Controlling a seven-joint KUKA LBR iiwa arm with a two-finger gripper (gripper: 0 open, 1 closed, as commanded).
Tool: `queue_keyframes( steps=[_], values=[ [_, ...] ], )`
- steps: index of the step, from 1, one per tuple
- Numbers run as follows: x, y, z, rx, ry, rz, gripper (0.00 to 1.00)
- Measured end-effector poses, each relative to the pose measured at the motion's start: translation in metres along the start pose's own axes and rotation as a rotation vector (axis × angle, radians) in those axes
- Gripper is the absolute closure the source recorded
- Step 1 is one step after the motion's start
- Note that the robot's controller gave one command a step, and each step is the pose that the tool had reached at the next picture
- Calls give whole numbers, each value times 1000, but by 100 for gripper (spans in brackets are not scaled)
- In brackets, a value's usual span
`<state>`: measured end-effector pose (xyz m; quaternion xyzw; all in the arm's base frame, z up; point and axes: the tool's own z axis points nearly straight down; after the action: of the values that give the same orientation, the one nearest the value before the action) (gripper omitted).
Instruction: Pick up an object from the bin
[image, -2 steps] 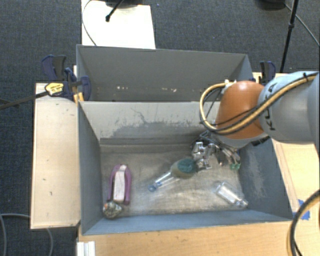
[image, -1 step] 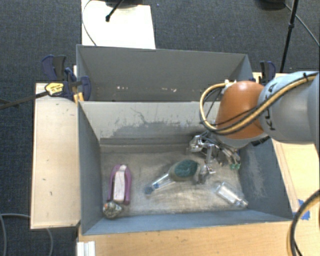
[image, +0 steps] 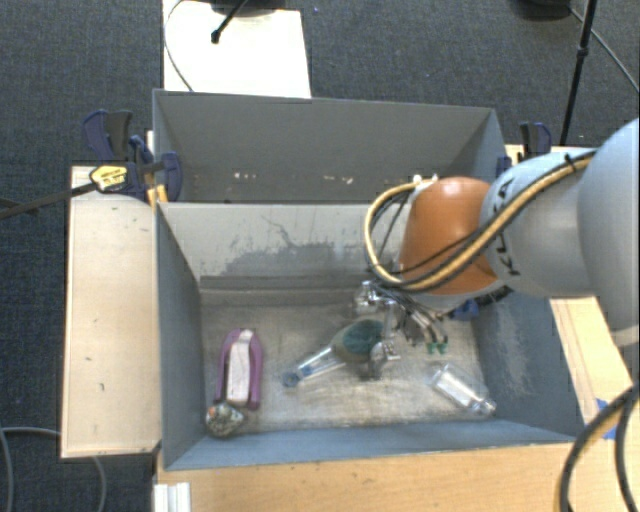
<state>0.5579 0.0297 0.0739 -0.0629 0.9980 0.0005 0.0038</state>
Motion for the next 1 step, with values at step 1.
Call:
queue_keyframes(
  steps=[1],
  values=[
    [-3, -2, -2, 1, -9, 2, 100]
  ],
)
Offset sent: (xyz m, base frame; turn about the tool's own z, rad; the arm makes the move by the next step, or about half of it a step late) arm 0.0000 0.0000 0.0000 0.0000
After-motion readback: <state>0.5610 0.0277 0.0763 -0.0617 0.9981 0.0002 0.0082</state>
